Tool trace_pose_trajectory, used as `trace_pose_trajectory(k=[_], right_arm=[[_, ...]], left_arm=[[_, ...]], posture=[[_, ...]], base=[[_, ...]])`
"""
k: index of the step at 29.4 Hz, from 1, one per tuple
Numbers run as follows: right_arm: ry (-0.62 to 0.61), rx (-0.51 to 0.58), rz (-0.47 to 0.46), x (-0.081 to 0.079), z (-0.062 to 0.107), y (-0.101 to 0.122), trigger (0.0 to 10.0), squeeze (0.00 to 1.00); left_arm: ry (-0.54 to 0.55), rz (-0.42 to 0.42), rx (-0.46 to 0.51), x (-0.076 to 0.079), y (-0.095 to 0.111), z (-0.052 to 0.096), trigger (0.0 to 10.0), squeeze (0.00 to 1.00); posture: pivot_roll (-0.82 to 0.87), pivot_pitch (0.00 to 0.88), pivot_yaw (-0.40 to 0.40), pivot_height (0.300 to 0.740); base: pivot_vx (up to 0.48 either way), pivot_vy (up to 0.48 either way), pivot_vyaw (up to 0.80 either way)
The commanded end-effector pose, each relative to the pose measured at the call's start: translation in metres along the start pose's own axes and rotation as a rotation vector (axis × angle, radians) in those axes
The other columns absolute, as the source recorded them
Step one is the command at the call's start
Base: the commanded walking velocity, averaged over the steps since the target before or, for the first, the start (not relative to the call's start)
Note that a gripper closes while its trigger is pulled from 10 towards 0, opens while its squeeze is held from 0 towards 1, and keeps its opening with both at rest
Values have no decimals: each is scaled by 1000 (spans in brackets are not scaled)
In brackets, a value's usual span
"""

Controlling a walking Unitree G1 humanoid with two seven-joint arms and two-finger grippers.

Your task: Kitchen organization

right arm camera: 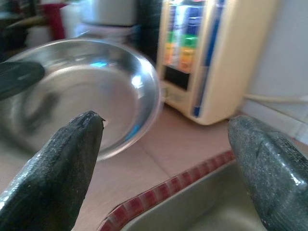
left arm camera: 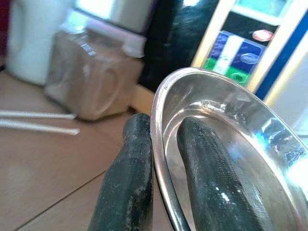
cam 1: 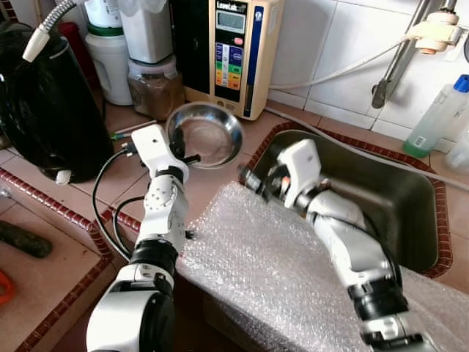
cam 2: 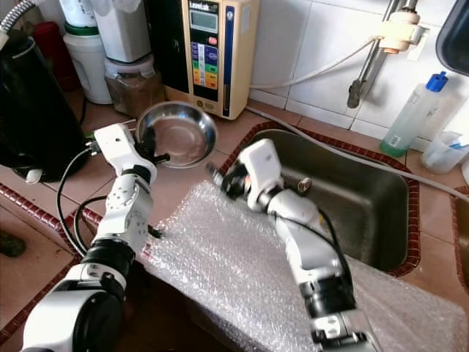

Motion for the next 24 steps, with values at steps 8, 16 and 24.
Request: trace_pose_trajectory(k=[8, 16, 24], right_arm=[[-117, -18, -196, 18, -11, -5, 10000, 0], [-142, -28, -278, 21, -13, -10, 8353, 0], [-217, -75, -333, 35, -10, -24, 0, 0]], left_arm=[[-179, -1, 60, 40, 7, 5, 0, 0], [-270, 27, 61, 63, 3, 13, 0, 0], [-304, 53, 68, 69, 4, 17, 0, 0]], posture=[[52, 0, -24, 740], [52, 0, -30, 740], [52, 0, -32, 740]], base=[[0, 0, 0], [0, 0, 0], [0, 0, 0]])
Point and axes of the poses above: a point about 5 cm out from each wrist's last joint towards the gripper, its own z axis pointing back from the gripper into the wrist, its own y axis along the axis of the wrist's last joint, x = y × z, the point moved 6 cm from there along -z, pointing out of the wrist towards the gripper, and after that the axes turned 5 degrees about z, right-handed, at the moved point
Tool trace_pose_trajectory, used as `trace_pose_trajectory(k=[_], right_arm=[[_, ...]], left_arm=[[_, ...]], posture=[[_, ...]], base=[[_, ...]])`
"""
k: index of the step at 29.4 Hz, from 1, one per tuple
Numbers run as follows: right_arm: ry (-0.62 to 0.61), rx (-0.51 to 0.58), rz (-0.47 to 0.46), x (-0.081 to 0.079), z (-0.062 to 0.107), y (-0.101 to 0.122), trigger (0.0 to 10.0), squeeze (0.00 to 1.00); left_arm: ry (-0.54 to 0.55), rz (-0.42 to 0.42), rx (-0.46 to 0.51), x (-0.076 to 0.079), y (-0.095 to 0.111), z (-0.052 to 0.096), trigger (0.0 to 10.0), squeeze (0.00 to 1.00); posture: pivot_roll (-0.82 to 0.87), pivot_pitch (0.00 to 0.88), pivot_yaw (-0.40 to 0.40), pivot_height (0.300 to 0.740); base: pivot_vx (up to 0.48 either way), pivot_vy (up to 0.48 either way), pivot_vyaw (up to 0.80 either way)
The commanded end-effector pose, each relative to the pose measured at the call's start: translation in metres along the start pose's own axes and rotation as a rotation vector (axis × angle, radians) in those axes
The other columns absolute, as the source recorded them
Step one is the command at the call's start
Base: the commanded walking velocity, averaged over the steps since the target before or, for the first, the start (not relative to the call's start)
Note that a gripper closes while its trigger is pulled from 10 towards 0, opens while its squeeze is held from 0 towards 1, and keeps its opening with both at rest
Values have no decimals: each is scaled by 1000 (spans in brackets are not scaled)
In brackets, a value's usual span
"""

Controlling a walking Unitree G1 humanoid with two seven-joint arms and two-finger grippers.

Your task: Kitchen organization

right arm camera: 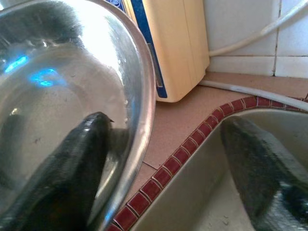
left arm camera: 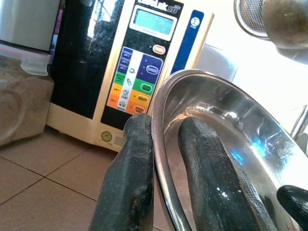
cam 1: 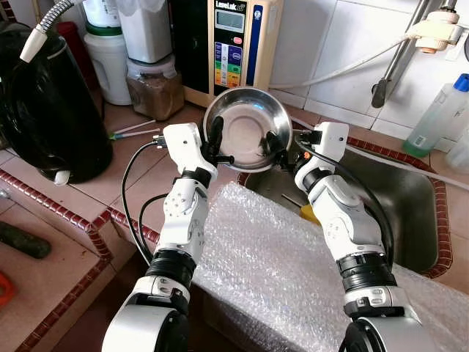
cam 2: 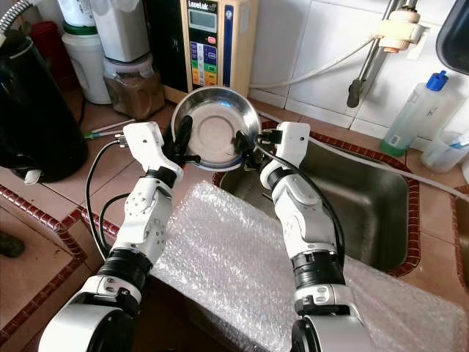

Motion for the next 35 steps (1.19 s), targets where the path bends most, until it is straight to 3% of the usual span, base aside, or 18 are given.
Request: trace_pose_trajectory(k=[1, 13, 16, 22, 28, 35], right_arm=[[-42, -25, -27, 11, -1, -3, 0, 0], [-124, -51, -88, 27, -2, -9, 0, 0], [-200, -22, -132, 43, 0, -4, 0, 0], [-247, -30, -186, 56, 3, -7, 0, 0], [-254, -35, -224, 58, 3, -9, 0, 0], [-151, -80, -259, 40, -1, -17, 0, 0]], left_arm=[[-28, 14, 25, 8, 4, 0, 0, 0], [-45, 33, 22, 13, 4, 0, 0, 0], [-60, 39, 36, 16, 9, -1, 0, 0], [-68, 44, 37, 19, 9, -2, 0, 0], [-65, 50, 36, 18, 9, -1, 0, 0], [-61, 57, 33, 16, 8, -1, 0, 0]], posture=[[52, 0, -32, 740], [51, 0, -31, 740], [52, 0, -29, 740], [47, 0, -29, 740], [47, 0, -29, 740], [48, 0, -32, 740]], base=[[0, 0, 0], [0, 0, 0], [0, 0, 0], [0, 0, 0], [0, 0, 0], [0, 0, 0]])
Point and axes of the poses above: a point about 5 cm out from each wrist's last joint towards the gripper, its own z axis pointing back from the gripper into the wrist, its own y axis along the axis of the wrist's last joint, x = y × z, the point moved 6 cm from there along -z, pointing out of the wrist towards the gripper, and after that the axes turned 5 degrees about z, right-handed, at the moved point
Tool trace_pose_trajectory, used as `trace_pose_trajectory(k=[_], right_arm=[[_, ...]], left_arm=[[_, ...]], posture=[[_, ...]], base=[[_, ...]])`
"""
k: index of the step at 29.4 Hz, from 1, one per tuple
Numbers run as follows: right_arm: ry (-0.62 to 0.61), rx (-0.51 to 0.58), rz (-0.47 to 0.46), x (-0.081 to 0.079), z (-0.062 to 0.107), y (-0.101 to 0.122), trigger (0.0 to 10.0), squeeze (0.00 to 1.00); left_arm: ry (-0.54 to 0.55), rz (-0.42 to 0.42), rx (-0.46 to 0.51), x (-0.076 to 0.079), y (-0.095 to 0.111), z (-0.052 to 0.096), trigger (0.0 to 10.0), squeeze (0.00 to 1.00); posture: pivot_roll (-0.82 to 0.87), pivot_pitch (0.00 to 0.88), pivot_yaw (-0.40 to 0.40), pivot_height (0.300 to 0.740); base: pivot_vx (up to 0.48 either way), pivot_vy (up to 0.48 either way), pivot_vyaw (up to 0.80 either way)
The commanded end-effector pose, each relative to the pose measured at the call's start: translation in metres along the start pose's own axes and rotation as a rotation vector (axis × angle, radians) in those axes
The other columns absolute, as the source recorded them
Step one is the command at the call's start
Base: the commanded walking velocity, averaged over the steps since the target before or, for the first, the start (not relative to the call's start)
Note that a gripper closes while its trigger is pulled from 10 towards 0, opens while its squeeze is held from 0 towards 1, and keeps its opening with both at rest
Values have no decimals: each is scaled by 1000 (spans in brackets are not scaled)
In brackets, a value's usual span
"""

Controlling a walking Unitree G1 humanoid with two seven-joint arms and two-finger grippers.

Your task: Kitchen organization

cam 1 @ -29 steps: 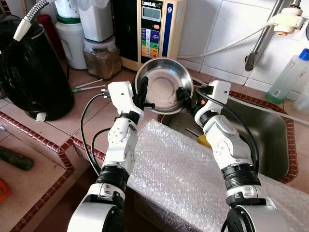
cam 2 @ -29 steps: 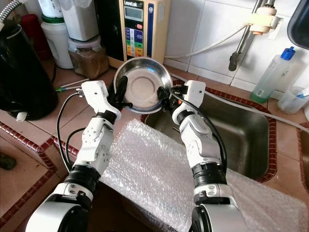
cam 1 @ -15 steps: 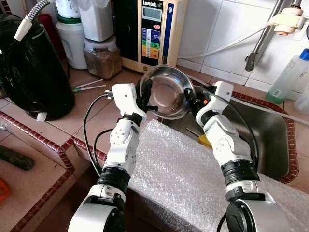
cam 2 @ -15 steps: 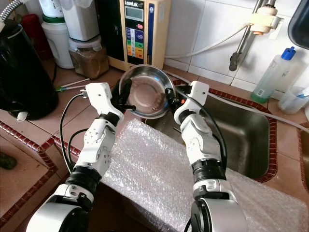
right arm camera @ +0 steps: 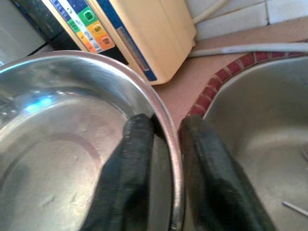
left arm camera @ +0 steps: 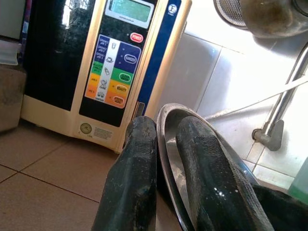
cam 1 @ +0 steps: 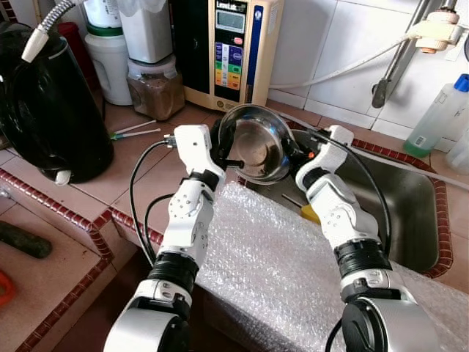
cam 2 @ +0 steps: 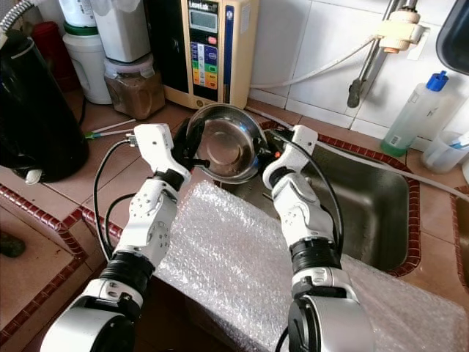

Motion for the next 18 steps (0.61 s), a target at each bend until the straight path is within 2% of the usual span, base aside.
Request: trace_pose_trajectory(k=[1, 4, 12, 16, 18], right_arm=[[-59, -7, -25, 23, 5, 4, 0, 0], [34, -43, -5, 9, 6, -1, 0, 0], [78, -113, 3, 8, 9, -12, 0, 0], [96, -229, 48, 10, 14, -35, 0, 0], [109, -249, 48, 8, 15, -40, 0, 0]], left_arm=[[-2, 37, 71, 4, 15, -3, 0, 0], [1, 39, 68, 4, 15, -2, 0, 0], [-3, 42, 68, 4, 15, -3, 0, 0], [-11, 52, 63, 5, 14, -2, 0, 0], [-14, 57, 62, 6, 13, -2, 0, 0]], posture=[[48, 0, -32, 740], [48, 0, -32, 740], [45, 0, -29, 740], [45, 0, -28, 740], [48, 0, -29, 740]], base=[[0, 0, 0], [0, 0, 0], [0, 0, 0], [0, 0, 0], [0, 0, 0]])
Point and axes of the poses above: a point about 5 cm out from each wrist's last joint towards the gripper, its own z axis pointing back from the gripper into the wrist, its own y axis along the axis of the wrist's last joint, x = y × z, the point moved 6 cm from there along -z, pointing out of the wrist towards the gripper, and after that the axes turned 5 degrees about z, right-handed, at the moved point
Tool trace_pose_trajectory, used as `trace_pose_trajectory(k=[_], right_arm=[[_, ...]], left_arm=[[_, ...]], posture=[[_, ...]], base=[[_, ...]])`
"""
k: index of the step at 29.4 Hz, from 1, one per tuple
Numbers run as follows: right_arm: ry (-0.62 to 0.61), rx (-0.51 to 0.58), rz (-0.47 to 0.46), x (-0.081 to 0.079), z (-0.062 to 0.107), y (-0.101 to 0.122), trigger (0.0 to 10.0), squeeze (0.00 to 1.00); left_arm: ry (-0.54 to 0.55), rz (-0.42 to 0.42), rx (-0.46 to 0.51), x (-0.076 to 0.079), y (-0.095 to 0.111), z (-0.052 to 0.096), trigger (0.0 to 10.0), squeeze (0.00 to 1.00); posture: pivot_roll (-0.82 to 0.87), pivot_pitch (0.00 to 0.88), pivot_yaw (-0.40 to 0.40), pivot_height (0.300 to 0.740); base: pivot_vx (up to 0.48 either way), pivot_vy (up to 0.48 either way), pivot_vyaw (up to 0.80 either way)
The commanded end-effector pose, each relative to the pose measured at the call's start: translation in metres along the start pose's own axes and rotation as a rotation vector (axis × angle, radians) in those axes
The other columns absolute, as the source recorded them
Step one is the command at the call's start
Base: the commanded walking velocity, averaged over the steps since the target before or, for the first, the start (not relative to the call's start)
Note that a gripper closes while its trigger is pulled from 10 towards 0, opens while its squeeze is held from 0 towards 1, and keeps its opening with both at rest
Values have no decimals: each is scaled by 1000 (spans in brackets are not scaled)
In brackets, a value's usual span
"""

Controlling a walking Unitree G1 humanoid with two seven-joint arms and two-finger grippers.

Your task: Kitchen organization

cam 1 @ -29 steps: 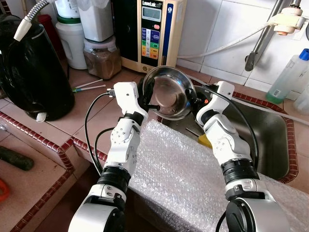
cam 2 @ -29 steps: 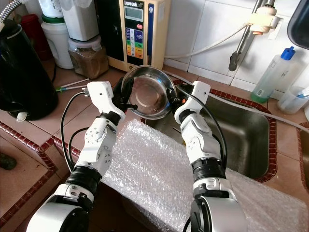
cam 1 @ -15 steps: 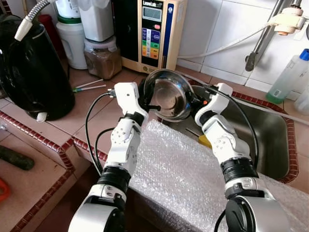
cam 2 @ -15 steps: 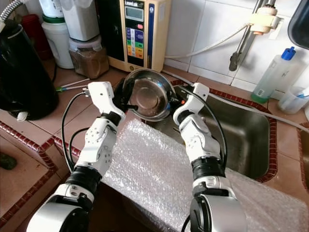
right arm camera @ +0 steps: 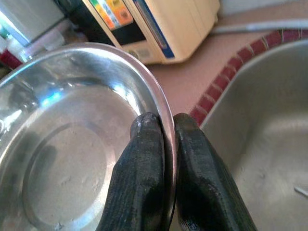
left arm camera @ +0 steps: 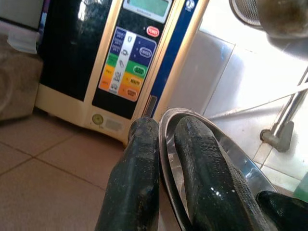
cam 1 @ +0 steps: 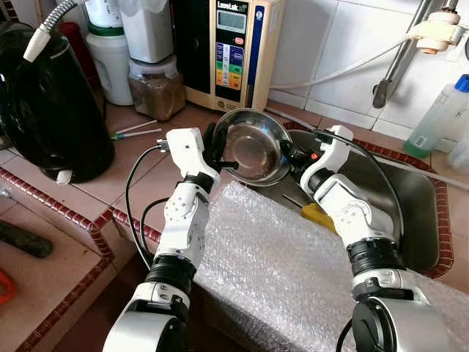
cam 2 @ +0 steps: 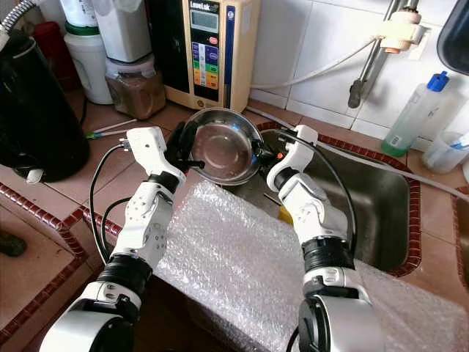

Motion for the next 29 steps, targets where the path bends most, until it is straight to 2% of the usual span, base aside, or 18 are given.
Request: trace_pose_trajectory(k=[1, 6, 7, 8, 9, 10, 17, 18, 19, 20, 21, 22, 23, 29], right_arm=[[-4, -139, 27, 6, 5, -35, 0, 0], [86, -168, 24, -7, 7, -40, 0, 0], [106, -180, 40, -9, 9, -42, 2549, 0], [111, -184, 47, -9, 9, -42, 7725, 0], [113, -188, 57, -10, 9, -43, 7725, 0], [112, -192, 63, -9, 10, -44, 10000, 1000], [110, -211, 71, -11, 11, -51, 10000, 1000], [114, -220, 74, -12, 11, -53, 10000, 349], [117, -224, 77, -12, 12, -55, 10000, 0], [110, -227, 71, -11, 12, -56, 4588, 0], [100, -226, 64, -10, 12, -57, 3020, 0], [100, -226, 64, -10, 12, -57, 3020, 0], [103, -226, 63, -10, 12, -57, 0, 0], [121, -226, 55, -14, 11, -57, 0, 0]], left_arm=[[-51, 29, 75, 17, 19, -8, 0, 0], [-65, 38, 71, 19, 18, -7, 0, 0], [-72, 43, 70, 20, 18, -6, 0, 0], [-74, 45, 70, 21, 18, -6, 0, 0], [-76, 46, 70, 21, 18, -6, 0, 0], [-77, 46, 69, 22, 18, -6, 0, 0], [-81, 50, 69, 23, 18, -6, 0, 0], [-81, 51, 69, 23, 18, -6, 0, 0], [-81, 52, 70, 23, 18, -6, 0, 0], [-81, 54, 73, 22, 19, -6, 0, 0], [-81, 55, 75, 22, 19, -6, 0, 0], [-81, 55, 75, 22, 19, -6, 0, 0], [-81, 54, 75, 22, 19, -6, 0, 0], [-82, 56, 75, 22, 20, -6, 0, 0]], posture=[[48, 0, -29, 740], [50, 0, -28, 740], [50, 0, -28, 740], [50, 0, -28, 740], [50, 0, -28, 740], [50, 0, -28, 740], [49, 0, -30, 740], [49, 0, -30, 740], [50, 0, -31, 740], [52, 0, -31, 740], [52, 0, -31, 740], [52, 0, -31, 740], [52, 0, -31, 740], [53, 0, -31, 740]], base=[[0, 0, 0], [0, 0, 0], [0, 0, 0], [0, 0, 0], [0, 0, 0], [0, 0, 0], [0, 0, 0], [0, 0, 0], [0, 0, 0], [0, 0, 0], [0, 0, 0], [0, 0, 0], [0, 0, 0], [0, 0, 0]])
Point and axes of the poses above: a point about 5 cm out from each wrist's last joint towards the gripper, its own z axis pointing back from the gripper into the wrist, its own y axis along the axis of the wrist's last joint, x = y × z, the point moved 6 cm from there along -z, pointing out of the wrist towards the gripper, and after that the axes turned 5 degrees about z, right-handed, at the moved point
